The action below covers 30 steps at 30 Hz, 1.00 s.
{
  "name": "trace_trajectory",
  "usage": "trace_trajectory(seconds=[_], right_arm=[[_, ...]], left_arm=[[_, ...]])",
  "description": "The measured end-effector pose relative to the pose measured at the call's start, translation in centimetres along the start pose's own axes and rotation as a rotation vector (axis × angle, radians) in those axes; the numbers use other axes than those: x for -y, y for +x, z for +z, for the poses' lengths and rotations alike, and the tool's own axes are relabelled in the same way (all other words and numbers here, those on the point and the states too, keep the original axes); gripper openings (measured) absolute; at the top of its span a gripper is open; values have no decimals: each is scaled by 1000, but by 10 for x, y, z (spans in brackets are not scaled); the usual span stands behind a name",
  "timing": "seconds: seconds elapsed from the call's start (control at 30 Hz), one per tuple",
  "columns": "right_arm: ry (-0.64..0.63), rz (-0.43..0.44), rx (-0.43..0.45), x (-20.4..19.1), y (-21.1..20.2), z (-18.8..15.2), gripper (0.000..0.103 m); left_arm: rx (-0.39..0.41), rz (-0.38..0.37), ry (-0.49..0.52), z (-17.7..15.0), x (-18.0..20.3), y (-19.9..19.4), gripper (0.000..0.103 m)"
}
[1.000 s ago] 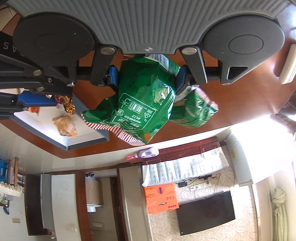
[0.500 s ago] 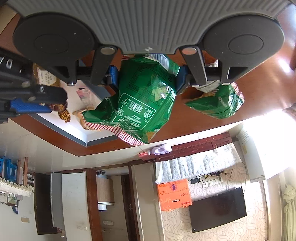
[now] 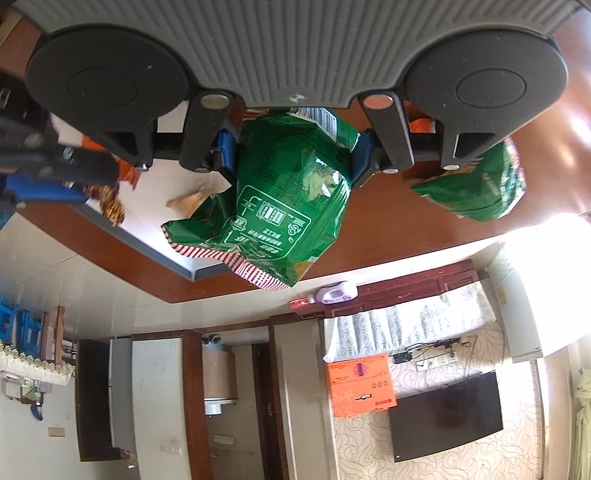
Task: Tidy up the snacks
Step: 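Open the right gripper to drop the chocolate into the box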
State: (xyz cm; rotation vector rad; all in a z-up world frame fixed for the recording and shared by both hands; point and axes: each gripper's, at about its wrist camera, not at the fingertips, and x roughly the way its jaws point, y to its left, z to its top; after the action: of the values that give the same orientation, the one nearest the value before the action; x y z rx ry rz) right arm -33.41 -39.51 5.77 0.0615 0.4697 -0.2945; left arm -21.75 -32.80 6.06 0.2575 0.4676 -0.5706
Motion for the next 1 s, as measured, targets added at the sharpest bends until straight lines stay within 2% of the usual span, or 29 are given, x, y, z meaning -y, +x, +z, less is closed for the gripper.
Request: trace_trajectory(seconds=[0.53, 0.73, 1.0], right_arm=[[16, -68, -60, 15, 11, -5, 26], [12, -79, -86, 18, 19, -5, 25], [3, -88, -107, 18, 26, -6, 25]], left_arm=[[27, -118, 22, 22, 45, 50, 65], [17, -192, 22, 31, 58, 72, 65], [3, -236, 12, 35, 67, 100, 66]])
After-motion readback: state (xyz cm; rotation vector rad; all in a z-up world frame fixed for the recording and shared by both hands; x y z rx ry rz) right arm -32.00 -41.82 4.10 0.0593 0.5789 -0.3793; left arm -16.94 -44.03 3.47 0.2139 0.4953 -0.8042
